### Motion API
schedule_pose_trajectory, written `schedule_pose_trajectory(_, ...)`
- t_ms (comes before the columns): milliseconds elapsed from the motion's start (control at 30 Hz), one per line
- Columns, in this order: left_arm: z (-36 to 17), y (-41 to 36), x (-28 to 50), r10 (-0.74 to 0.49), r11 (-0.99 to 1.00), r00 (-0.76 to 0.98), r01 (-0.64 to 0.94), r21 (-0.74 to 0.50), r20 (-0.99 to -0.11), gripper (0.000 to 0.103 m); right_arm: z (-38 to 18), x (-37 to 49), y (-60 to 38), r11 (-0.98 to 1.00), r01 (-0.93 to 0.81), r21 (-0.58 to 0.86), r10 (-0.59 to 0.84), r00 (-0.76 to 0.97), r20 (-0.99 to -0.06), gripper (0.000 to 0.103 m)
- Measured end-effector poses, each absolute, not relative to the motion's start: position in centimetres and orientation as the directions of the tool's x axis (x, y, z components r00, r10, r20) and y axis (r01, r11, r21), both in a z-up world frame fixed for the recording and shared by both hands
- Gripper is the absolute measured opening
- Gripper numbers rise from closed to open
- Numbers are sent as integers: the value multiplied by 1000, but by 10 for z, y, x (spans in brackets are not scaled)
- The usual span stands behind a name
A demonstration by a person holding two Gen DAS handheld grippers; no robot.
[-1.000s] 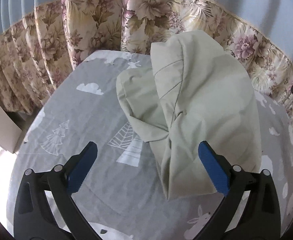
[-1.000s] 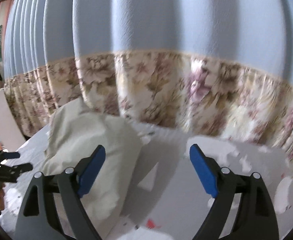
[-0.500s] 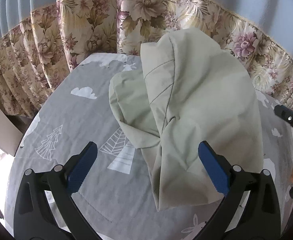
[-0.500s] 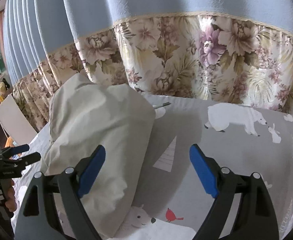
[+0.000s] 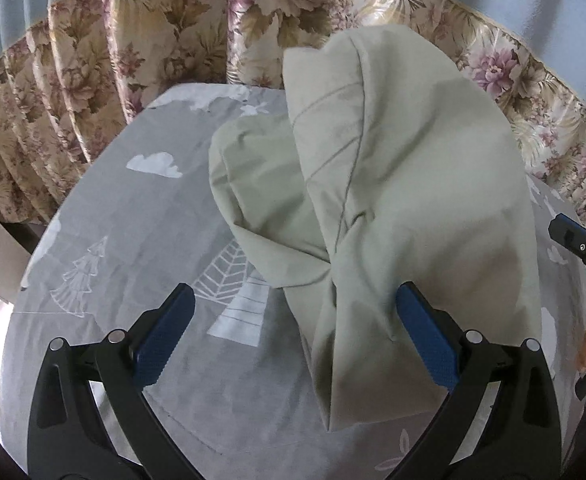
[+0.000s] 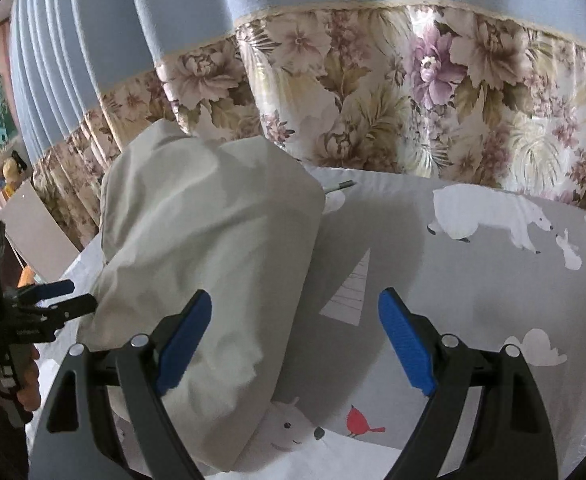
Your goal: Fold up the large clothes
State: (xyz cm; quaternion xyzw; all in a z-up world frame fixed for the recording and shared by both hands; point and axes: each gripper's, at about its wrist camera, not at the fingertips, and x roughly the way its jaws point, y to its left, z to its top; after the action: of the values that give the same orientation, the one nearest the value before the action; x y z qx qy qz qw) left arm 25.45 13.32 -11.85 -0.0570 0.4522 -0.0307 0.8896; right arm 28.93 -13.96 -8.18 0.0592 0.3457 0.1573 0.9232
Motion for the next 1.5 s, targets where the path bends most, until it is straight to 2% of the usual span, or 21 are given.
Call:
schedule_pose_trajectory(200,-127,122,262,-172,982,559,36,-183,-811,100,-86,294,-137,930,-254,266,367,691,-622,86)
schedule_pose_trajectory(367,-130,111,267,-133,991,567,67,-115,-813,100,-89,295,-122,938,-272,216,346,682,-644,86)
schedule_pose_trajectory(567,-132,106,267,-123,992,584,92,-84,-802,100,-96,299,-119,933,-270,237,359,668,-652,86)
schedule_pose_trajectory(633,-135,107,268,-144,989,588,100,-105,-796,100,-97,298,-117,932,-272,238,361,664,-655,86)
schedule_pose_trajectory(833,-155,117,281,-300,951,551,111,-288,-779,100,-107,305,-118,926,-260,274,377,643,-666,86)
schedule_pose_trajectory(900,-156,109,280,-288,957,565,137,-256,-773,100,-111,308,-120,916,-258,308,401,629,-666,86)
schedule_pose_trajectory(933,-155,104,279,-278,961,570,150,-234,-773,98,-114,312,-121,907,-256,335,420,618,-664,86)
schedule_pose_trajectory(1067,-155,96,275,-300,954,562,195,-229,-771,76,-121,321,-122,872,-256,417,484,579,-656,86)
schedule_pose_trajectory(1133,-154,92,268,-297,954,571,215,-209,-765,69,-124,323,-121,861,-255,441,502,566,-653,86)
schedule_pose_trajectory(1233,-153,87,258,-285,955,586,242,-172,-759,63,-129,321,-117,847,-261,462,524,551,-650,86)
schedule_pose_trajectory(1300,-152,88,258,-304,950,576,246,-194,-759,59,-137,319,-108,822,-260,507,562,522,-642,86)
schedule_pose_trajectory(1367,-151,89,260,-320,945,568,251,-211,-758,57,-138,317,-100,830,-263,493,549,542,-636,85)
schedule_pose_trajectory(1433,-151,91,261,-327,942,568,257,-214,-755,55,-136,317,-94,843,-287,456,533,560,-634,82)
schedule_pose_trajectory(1500,-149,93,261,-334,941,568,253,-226,-752,50,-133,320,-91,843,-300,447,535,558,-634,71)
